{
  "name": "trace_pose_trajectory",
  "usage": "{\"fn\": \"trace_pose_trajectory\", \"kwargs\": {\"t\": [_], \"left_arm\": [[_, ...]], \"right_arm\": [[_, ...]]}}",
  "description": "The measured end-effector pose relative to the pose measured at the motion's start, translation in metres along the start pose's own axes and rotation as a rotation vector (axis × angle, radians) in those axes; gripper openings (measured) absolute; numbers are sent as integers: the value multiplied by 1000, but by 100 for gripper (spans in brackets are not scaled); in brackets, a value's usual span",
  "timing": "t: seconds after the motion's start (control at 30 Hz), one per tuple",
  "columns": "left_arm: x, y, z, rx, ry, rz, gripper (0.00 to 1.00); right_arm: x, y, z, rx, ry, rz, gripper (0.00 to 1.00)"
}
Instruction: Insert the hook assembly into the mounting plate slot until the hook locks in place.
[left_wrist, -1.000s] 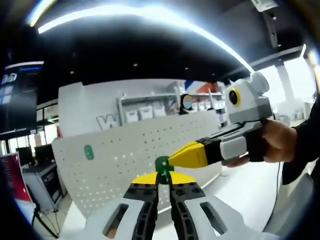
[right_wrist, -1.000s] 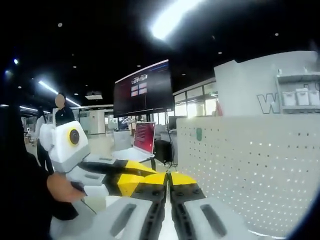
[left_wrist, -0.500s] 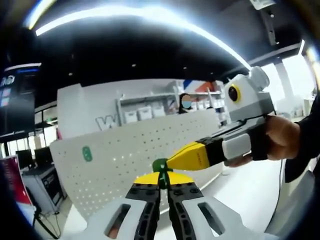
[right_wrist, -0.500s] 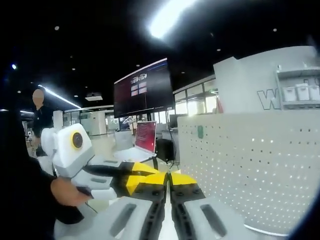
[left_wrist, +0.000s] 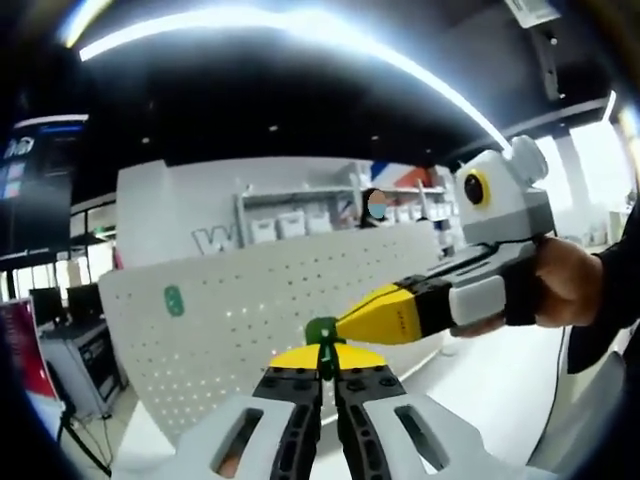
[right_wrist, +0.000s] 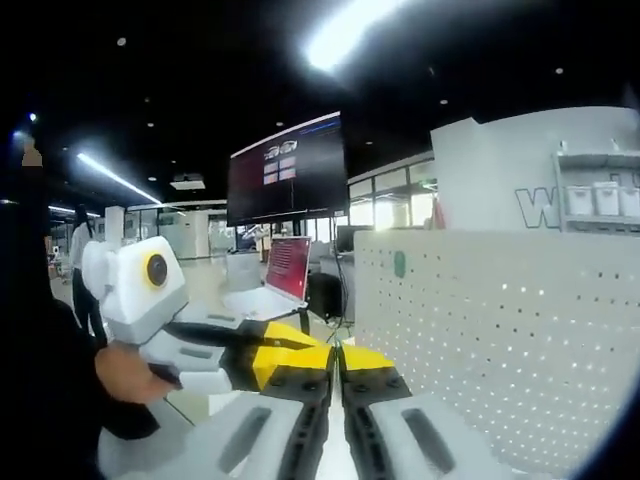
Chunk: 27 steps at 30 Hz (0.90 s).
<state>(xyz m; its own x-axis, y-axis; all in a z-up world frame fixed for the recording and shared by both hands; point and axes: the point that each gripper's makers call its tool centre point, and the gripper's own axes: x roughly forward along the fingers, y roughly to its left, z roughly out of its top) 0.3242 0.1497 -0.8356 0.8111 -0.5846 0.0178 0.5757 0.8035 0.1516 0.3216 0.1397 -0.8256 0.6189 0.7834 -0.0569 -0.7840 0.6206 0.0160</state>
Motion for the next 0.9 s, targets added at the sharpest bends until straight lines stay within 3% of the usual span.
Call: {"fn": "trace_pose_trajectory", "kwargs": {"t": [0.63, 0.9], "left_arm": [[-2, 30, 0, -49, 20, 55, 3], [-2, 57, 4, -49, 16, 113, 3]], "right_arm": [[-11, -17, -2, -83, 25, -84, 26], [-17, -21, -5, -90, 32, -98, 36]]}}
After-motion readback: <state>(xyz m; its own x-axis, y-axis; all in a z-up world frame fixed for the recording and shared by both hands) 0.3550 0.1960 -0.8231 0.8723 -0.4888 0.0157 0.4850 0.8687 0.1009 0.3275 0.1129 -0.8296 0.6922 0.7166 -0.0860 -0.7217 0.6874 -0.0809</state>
